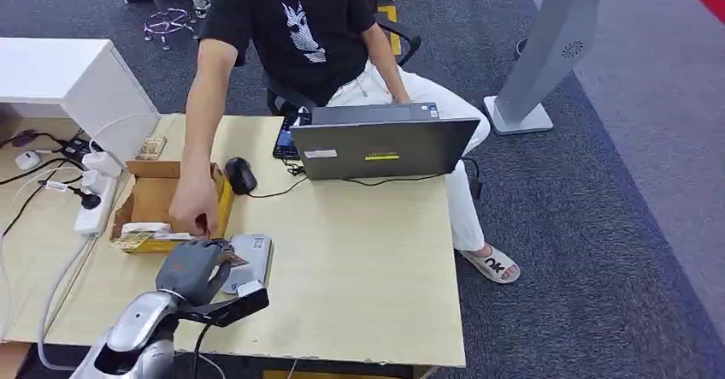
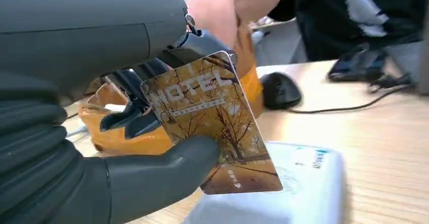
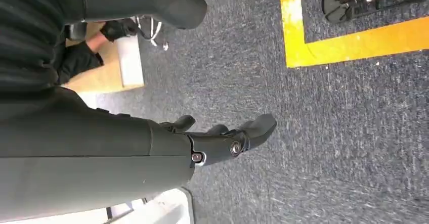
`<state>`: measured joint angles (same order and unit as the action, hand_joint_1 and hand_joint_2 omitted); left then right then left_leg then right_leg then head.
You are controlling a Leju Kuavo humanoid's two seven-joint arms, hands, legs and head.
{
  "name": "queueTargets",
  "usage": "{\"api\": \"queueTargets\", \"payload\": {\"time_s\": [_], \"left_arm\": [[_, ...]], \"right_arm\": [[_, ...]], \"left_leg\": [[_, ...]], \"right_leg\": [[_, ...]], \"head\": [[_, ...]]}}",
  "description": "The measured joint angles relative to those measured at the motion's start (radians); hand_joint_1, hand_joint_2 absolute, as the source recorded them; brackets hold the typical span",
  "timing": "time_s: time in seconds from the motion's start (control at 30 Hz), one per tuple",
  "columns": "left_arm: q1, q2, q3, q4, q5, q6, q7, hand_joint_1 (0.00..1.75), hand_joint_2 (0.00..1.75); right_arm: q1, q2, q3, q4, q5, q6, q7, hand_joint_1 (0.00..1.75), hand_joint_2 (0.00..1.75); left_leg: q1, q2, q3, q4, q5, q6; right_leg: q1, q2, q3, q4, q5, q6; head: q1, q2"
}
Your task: Pass the card to the sensor for recognition and then transmit it.
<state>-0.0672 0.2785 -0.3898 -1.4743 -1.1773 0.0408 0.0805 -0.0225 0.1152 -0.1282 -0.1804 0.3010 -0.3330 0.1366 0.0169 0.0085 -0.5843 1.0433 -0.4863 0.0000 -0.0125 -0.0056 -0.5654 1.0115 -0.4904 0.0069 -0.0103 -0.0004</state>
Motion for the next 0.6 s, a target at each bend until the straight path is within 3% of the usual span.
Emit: {"api": "queueTargets", "payload": {"time_s": [0.37, 0.6], "left_arm": [[-0.092, -0.055, 0.058, 0.185, -0.032, 0.016, 0.009, 1.75, 1.75], [-0.123, -0.089, 0.071, 0.271, -0.053, 0.052, -0.022, 1.75, 1.75]], "right_arm": [[-0.001, 0.0, 0.002, 0.0, 0.026, 0.011, 0.01, 0.0, 1.75], [-0.003, 0.0, 0.003, 0.0, 0.036, 0.011, 0.013, 0.0, 1.75]], "left_leg": [[0.0, -0.003, 0.001, 0.0, 0.0, 0.0], [0.0, -0.003, 0.003, 0.0, 0.001, 0.0]], "right_leg": [[0.0, -0.003, 0.002, 0.0, 0.0, 0.0], [0.0, -0.004, 0.004, 0.0, 0.0, 0.0]], "head": [[0.0, 0.0], [0.0, 0.0]]}}
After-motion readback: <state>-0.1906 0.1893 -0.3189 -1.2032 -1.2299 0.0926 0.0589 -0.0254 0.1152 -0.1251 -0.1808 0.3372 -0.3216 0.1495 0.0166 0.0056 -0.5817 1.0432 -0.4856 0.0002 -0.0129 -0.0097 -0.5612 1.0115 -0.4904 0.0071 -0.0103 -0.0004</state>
